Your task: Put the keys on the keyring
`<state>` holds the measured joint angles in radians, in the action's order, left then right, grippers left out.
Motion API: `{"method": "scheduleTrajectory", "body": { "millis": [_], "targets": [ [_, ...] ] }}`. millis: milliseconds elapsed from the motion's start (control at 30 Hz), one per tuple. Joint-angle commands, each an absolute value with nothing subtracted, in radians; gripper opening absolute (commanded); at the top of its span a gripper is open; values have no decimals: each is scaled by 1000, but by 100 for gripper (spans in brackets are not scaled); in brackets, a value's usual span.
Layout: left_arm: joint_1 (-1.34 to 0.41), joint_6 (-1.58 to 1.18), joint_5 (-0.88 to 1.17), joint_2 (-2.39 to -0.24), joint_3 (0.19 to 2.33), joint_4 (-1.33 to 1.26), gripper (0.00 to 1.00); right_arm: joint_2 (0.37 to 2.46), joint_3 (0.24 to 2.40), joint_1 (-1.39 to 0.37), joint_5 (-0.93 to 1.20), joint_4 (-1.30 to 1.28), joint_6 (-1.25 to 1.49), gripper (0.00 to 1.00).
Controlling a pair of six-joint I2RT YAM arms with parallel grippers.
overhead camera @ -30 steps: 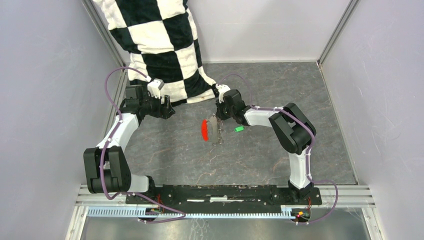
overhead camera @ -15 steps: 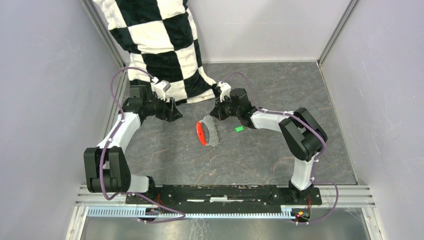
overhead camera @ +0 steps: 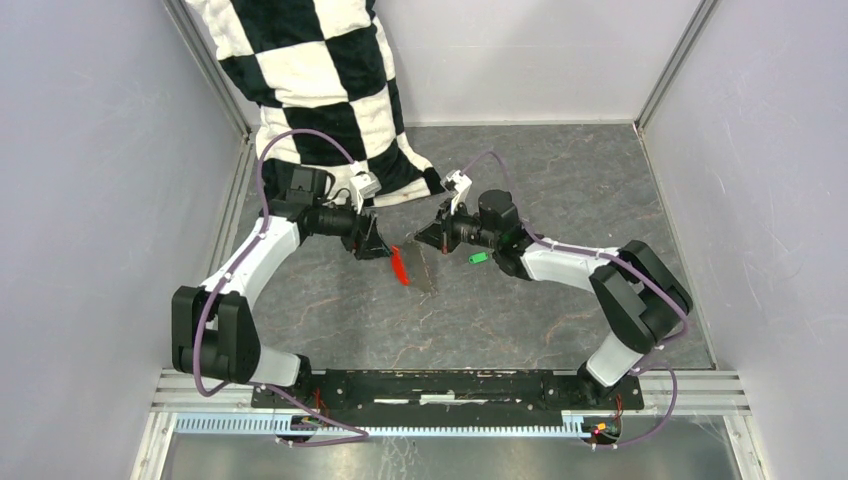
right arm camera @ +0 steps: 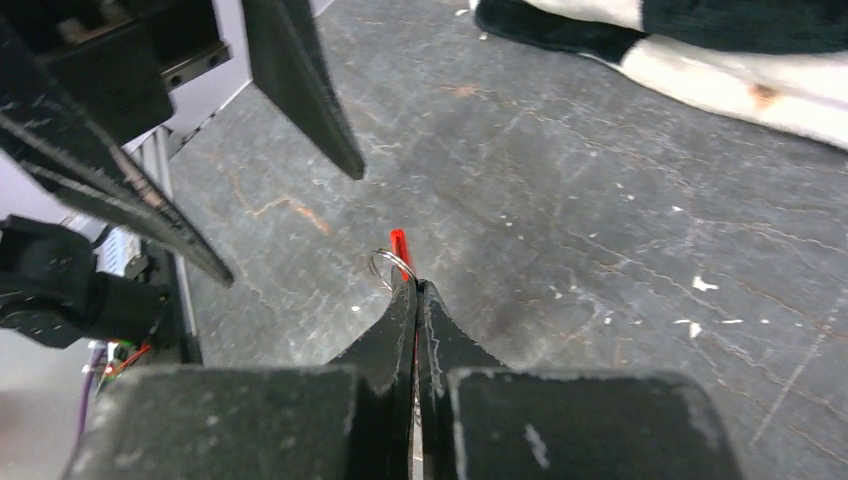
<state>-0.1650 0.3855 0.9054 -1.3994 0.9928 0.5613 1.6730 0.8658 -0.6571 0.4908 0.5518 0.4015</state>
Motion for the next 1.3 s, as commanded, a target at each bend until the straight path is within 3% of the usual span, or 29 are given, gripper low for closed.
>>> {"method": "scheduleTrajectory", "body": {
  "millis": [0, 100, 167, 400, 733, 833, 1033, 1133, 1267],
  "targets": [
    [-200, 480, 984, -1414, 1091, 679, 74, 1588, 837, -693, 524, 640, 421, 0],
    [-213, 492, 1001, -1405, 1113, 713, 54, 1558, 822, -713, 507, 636, 412, 0],
    [-217, 488, 1016, -1395, 1123, 732, 48, 1537, 813, -729, 486, 620, 397, 0],
    [-243, 445, 1041, -1363, 1116, 756, 55, 1478, 792, -781, 413, 588, 365, 0],
    [-271, 405, 1074, -1356, 1104, 756, 54, 1452, 808, -827, 345, 536, 316, 0],
    [-272, 406, 1073, -1356, 1107, 756, 49, 1445, 810, -836, 341, 531, 312, 0],
    [-272, 502, 1078, -1383, 1140, 858, 28, 1428, 805, -844, 333, 526, 312, 0],
    [-272, 514, 1089, -1393, 1142, 876, 30, 1425, 806, -850, 332, 529, 312, 0],
    [-275, 523, 1098, -1391, 1148, 876, 46, 1433, 814, -859, 334, 528, 312, 0]
  ]
}}
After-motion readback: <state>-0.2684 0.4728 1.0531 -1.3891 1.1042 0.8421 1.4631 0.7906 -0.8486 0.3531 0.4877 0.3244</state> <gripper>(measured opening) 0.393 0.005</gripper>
